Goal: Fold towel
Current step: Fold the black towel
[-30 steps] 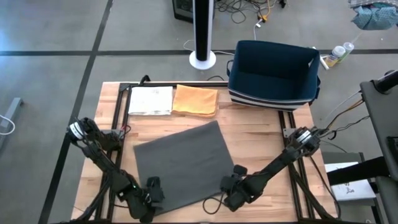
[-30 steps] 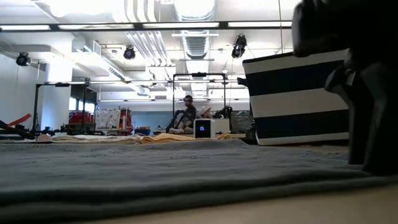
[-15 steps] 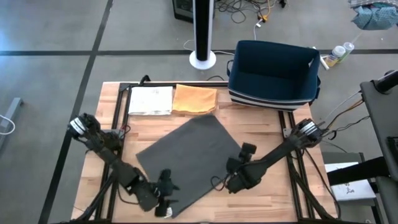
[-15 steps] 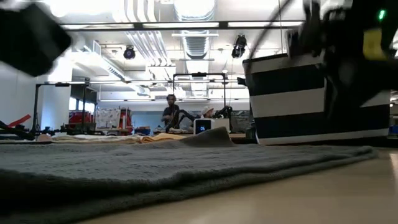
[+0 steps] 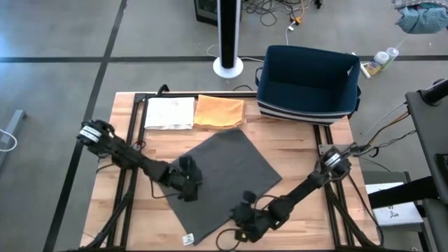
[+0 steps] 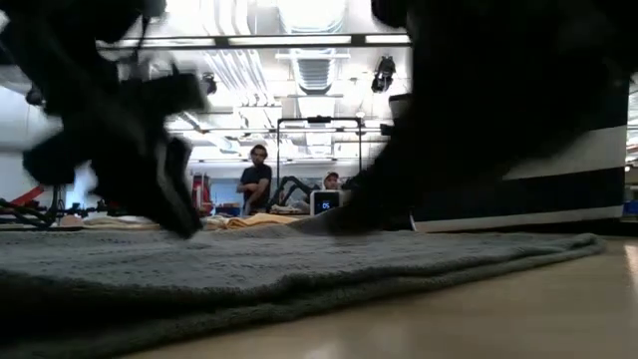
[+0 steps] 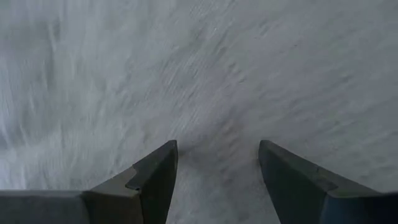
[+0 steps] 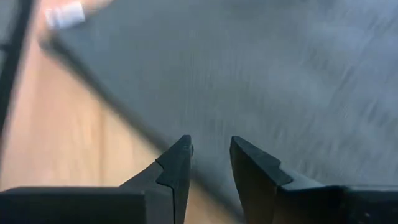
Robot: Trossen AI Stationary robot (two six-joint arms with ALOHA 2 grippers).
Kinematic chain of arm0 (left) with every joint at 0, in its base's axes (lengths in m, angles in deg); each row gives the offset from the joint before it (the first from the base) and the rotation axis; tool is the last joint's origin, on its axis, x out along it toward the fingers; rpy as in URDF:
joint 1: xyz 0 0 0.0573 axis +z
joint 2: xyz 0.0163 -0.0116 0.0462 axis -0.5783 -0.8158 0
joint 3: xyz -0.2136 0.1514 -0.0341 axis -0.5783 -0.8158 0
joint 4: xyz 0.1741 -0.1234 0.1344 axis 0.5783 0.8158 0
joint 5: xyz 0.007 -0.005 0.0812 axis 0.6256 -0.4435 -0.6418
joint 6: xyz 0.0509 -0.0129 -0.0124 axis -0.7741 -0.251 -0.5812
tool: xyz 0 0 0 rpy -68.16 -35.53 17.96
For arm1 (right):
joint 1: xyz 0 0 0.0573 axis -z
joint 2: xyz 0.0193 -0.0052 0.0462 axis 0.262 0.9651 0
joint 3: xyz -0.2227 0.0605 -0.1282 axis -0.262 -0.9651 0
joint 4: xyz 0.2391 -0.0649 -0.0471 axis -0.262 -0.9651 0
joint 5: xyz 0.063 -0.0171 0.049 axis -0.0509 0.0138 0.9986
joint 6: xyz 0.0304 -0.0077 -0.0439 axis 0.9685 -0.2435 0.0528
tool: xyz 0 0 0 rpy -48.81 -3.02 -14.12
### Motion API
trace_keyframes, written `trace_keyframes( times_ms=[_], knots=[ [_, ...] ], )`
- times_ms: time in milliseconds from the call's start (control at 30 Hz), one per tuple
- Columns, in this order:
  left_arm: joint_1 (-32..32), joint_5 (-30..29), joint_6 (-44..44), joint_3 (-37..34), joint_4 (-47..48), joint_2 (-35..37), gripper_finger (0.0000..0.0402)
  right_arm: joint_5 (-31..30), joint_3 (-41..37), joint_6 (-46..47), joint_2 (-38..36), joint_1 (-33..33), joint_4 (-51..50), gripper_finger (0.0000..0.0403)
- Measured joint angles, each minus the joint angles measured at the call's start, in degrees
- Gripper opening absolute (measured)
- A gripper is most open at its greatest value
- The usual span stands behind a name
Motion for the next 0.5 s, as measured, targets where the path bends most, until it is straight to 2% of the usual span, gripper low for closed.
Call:
trace_keyframes(
  times_ms=[167,300,433,500],
  knots=[
    [1.10,3.21,8.83,-4.29,-4.48,0.73,0.0217,1.79,0.66,5.33,-1.81,-0.06,-17.04,0.0107],
    [-0.33,4.42,16.22,-5.51,-14.32,0.44,0.0210,2.85,0.48,6.48,-4.81,0.54,-35.27,0.0098],
    [-0.73,5.95,17.02,-4.66,-26.22,-0.09,0.0203,3.46,0.16,9.88,-7.55,0.84,-50.34,0.0090],
    [-0.68,5.77,14.87,-2.59,-27.57,-0.07,0.0199,3.61,0.13,11.49,-9.05,0.67,-52.34,0.0086]
  ],
)
